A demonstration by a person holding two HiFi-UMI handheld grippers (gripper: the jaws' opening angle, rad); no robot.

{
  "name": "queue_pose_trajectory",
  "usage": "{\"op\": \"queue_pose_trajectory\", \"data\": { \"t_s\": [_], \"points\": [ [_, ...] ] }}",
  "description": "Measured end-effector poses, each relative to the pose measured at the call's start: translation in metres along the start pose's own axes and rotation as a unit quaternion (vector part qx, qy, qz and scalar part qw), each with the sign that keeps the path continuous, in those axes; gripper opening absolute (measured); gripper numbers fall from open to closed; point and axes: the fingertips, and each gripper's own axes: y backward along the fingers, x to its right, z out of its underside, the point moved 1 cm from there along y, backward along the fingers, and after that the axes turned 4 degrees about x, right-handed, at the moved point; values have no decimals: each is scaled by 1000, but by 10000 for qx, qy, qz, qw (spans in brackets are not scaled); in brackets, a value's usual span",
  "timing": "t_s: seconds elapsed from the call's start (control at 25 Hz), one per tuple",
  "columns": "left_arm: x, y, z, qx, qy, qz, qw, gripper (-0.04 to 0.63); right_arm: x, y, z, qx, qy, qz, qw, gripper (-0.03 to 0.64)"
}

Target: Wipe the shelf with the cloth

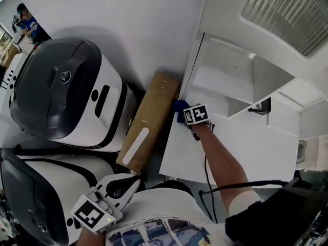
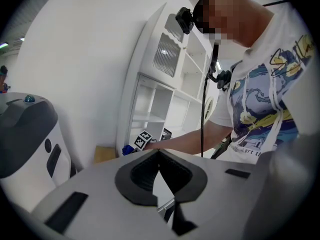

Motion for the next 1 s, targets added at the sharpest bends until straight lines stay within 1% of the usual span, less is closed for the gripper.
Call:
{"op": "queue_pose_trajectory", "data": {
  "t_s": [0.12,0.28,0.44,0.56,0.6,0.72,0.84,0.92,1.0],
  "points": [
    [4,-4,0,-7,-3,76,10000,12,10,5,5,-47,-41,58,10000,98],
    [10,-12,-2,-5,-127,175,9998,12,29,17,11,-59,-155,187,9997,98],
    [17,-16,0,-60,-52,263,9996,12,49,31,24,-68,-269,312,9991,98],
    [20,-22,-2,-42,-177,339,9993,12,63,40,31,-53,-303,411,9987,98],
    [22,-24,-3,-59,-173,369,9992,12,67,44,33,-50,-317,444,9985,98],
    [31,-31,-6,-82,-4,443,9990,12,81,55,42,-56,-372,559,9977,98],
    [34,-37,-5,-66,-158,518,9985,12,97,67,51,-61,-415,688,9968,98],
    [38,-43,-4,-105,-128,585,9982,12,108,75,57,-64,-435,789,9959,98],
    [41,-49,-5,-87,-196,674,9975,12,120,84,64,-72,-442,900,9949,98]
  ]
}}
